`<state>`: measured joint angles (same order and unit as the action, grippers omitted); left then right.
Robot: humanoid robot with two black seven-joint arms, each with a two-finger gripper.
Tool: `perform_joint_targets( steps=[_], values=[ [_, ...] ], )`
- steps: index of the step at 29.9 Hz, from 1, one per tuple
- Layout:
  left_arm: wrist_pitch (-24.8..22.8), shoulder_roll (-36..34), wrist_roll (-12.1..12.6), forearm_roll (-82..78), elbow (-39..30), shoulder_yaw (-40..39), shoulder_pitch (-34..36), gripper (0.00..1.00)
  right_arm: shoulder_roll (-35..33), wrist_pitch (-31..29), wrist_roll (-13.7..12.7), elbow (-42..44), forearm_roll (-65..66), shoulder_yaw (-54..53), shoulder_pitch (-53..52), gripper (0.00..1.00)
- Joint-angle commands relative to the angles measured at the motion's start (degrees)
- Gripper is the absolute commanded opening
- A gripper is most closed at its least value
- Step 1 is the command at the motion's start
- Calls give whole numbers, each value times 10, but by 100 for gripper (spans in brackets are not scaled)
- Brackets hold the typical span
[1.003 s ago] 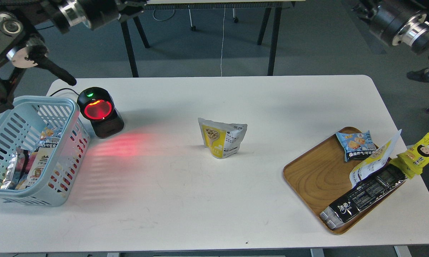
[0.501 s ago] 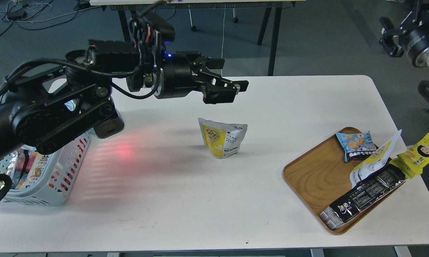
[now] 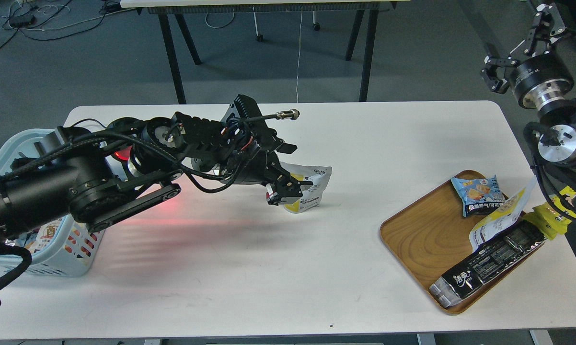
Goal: Scan snack and place in basket
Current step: 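Reach the left gripper over to the standing yellow pouch and grasp it, then carry the pouch with the left gripper past the scanner toward the basket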
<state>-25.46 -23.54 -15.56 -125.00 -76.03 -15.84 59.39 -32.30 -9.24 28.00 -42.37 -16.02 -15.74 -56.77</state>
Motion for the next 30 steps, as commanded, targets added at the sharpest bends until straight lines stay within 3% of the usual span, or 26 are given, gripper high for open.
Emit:
perform_joint_targets(
  steps=[1, 5, 11, 18, 26, 30],
  values=[
    [8, 1, -2, 0, 4, 0, -2, 73, 2, 0, 0, 1, 1, -1, -1, 98],
    [20, 5, -2, 0, 15, 0, -13, 57, 3, 0, 0, 4, 1, -1, -1, 98],
    [33, 29, -1, 0, 39, 1, -21, 44, 3, -2, 0, 5, 1, -4, 0, 98],
    [30, 24, -3, 0, 46, 0, -23, 20, 23, 0, 0, 7, 1, -9, -3, 98],
    [28, 6, 0, 0, 46, -1, -23, 3, 22, -1, 0, 7, 1, -15, -11, 98],
    [24, -24, -3, 0, 12, -9, -23, 1, 15, -3, 0, 7, 1, -15, -11, 98]
  ],
)
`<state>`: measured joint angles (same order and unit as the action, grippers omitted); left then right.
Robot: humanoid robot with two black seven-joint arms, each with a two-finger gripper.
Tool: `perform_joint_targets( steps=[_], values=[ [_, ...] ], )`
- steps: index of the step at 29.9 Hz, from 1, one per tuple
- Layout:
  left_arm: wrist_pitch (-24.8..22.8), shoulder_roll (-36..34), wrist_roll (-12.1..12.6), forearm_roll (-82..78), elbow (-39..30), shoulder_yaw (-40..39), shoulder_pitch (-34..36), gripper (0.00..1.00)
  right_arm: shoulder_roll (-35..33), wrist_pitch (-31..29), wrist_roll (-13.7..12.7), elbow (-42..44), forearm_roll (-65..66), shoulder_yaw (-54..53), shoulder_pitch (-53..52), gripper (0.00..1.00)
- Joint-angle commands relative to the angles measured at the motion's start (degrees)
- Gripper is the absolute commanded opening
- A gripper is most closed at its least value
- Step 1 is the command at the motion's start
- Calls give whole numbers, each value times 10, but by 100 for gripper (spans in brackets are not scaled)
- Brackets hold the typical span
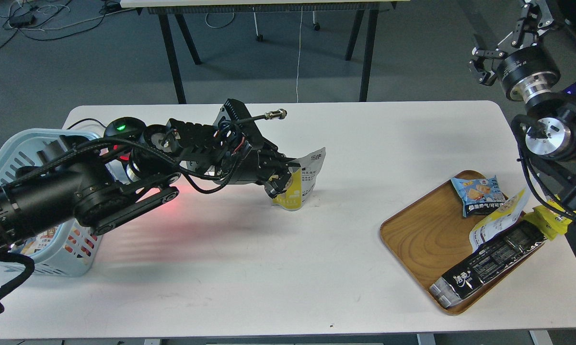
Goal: Scan snack and place in basket
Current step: 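Carry the pouch with the left gripper past the scanner toward the basket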
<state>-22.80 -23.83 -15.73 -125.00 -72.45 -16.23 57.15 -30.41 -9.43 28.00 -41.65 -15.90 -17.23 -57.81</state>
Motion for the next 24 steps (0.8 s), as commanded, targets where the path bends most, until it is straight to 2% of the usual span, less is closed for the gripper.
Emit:
perform_joint_targets(
  steps=[1, 8, 12, 17, 24],
  values=[
    [-2, -35, -2, 0, -37, -9, 0, 1, -4, -2, 0, 0, 0, 0, 0, 98],
    [-1, -146, -7, 0, -114, -33, 0, 1, -5, -3, 0, 0, 0, -5, 0, 98],
    [5, -219, -24, 0, -133, -33, -1, 1, -5, -3, 0, 0, 0, -10, 0, 98],
    [7, -295, -71, 13, -136, -32, -15, 0, -5, -4, 0, 0, 0, -10, -1, 98],
    [16, -346, -91, 14, -129, -28, -26, 1, -4, -6, 0, 10, 1, -11, -1, 98]
  ],
)
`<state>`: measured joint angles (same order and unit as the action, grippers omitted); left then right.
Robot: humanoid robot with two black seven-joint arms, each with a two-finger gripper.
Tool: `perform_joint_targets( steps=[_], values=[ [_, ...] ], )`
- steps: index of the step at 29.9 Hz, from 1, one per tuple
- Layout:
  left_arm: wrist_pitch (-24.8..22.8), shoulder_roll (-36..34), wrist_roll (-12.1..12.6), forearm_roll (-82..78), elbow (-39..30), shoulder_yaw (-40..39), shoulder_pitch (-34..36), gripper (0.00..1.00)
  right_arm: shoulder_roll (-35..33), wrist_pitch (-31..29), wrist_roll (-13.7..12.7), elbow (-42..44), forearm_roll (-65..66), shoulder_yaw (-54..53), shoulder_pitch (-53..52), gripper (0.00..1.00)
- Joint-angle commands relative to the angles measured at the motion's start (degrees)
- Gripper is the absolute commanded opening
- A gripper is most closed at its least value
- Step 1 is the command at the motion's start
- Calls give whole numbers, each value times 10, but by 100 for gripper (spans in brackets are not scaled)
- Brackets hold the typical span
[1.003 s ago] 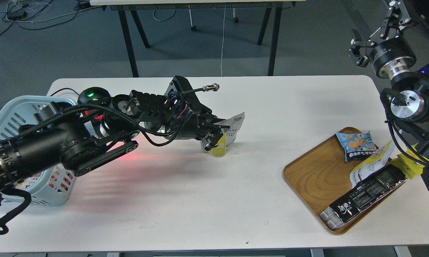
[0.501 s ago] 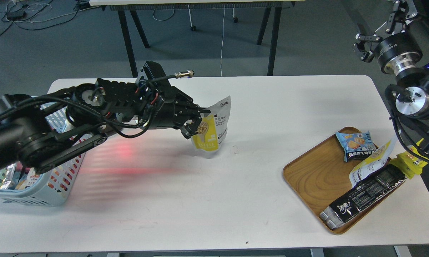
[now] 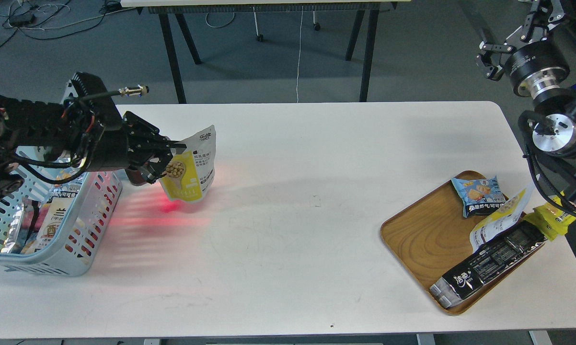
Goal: Scan snack and place in basket
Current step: 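Carry the pouch with the left gripper past the scanner toward the basket, then lower the pouch into the blue basket and release it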
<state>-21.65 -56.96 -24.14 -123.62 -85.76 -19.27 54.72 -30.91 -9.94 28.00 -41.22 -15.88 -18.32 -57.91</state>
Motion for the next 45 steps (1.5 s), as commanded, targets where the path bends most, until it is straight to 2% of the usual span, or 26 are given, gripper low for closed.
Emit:
perform_joint_targets(
  steps=[1, 6, 34, 38, 45],
  values=[
    [5, -19, -8, 0, 4, 4, -1, 1, 1, -1, 0, 5, 1, 0, 0, 98],
    [5, -32, -16, 0, 12, 3, -3, 1, 1, -1, 0, 5, 1, 0, -5, 98],
    [6, -39, -17, 0, 4, -17, 0, 0, 1, -2, 0, 4, 1, 0, -16, 98],
    [7, -75, -32, 25, -17, -48, -1, 0, 0, -6, 0, 4, 1, 0, -18, 98],
    [7, -134, -39, 77, -20, -88, 0, 0, 1, -10, 0, 5, 1, 0, -15, 98]
  ],
)
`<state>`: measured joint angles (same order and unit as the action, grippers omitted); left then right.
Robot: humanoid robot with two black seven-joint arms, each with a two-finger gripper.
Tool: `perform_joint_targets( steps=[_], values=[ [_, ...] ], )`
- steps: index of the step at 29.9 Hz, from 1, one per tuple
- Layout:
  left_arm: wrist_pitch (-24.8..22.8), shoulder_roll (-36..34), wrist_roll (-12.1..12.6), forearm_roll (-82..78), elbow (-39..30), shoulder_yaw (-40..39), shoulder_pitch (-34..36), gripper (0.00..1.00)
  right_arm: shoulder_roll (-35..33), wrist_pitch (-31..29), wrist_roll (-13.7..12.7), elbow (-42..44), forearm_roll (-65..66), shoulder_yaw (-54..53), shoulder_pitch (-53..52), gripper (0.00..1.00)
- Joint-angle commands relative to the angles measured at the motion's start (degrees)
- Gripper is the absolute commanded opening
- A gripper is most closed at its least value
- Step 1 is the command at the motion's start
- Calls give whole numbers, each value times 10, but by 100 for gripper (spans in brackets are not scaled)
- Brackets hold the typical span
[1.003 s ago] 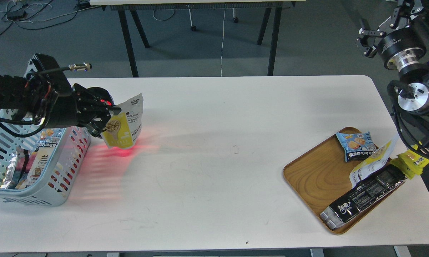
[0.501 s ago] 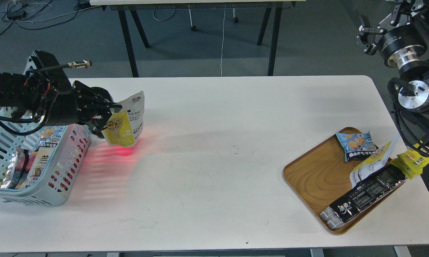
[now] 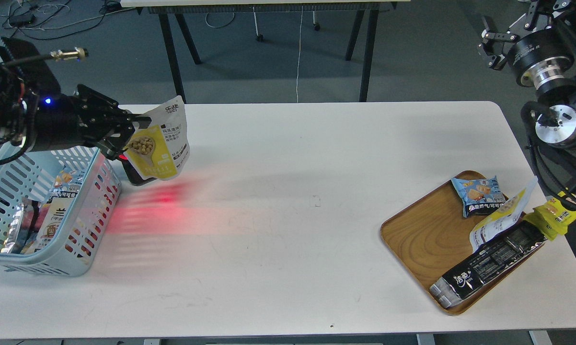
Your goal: Scan snack and place in basket
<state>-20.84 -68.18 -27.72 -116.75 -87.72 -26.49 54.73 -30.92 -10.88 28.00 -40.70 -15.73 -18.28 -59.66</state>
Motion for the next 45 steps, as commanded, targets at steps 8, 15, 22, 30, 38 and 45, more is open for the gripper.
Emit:
perform_joint_targets(
  steps=[8, 15, 22, 30, 38, 45],
  values=[
    [0, -96, -3, 30, 0, -15, -1, 0, 3, 0, 0, 0, 0, 0, 3, 98],
    [1, -137, -3, 72, 25, -9, -1, 1, 8, 0, 0, 0, 0, 0, 2, 98],
    [8, -142, -3, 73, 100, 11, -4, 1, 7, 0, 0, -1, 0, 0, 2, 98],
    [50, -130, -3, 73, 108, 86, -5, 1, 2, -1, 0, 0, 0, 0, 2, 98],
    [68, -129, -3, 72, 107, 118, -4, 16, 0, -9, 0, 4, 0, 1, 2, 98],
    [154, -120, -3, 216, 108, 111, -2, 94, 1, -9, 0, 3, 0, 0, 2, 98]
  ],
)
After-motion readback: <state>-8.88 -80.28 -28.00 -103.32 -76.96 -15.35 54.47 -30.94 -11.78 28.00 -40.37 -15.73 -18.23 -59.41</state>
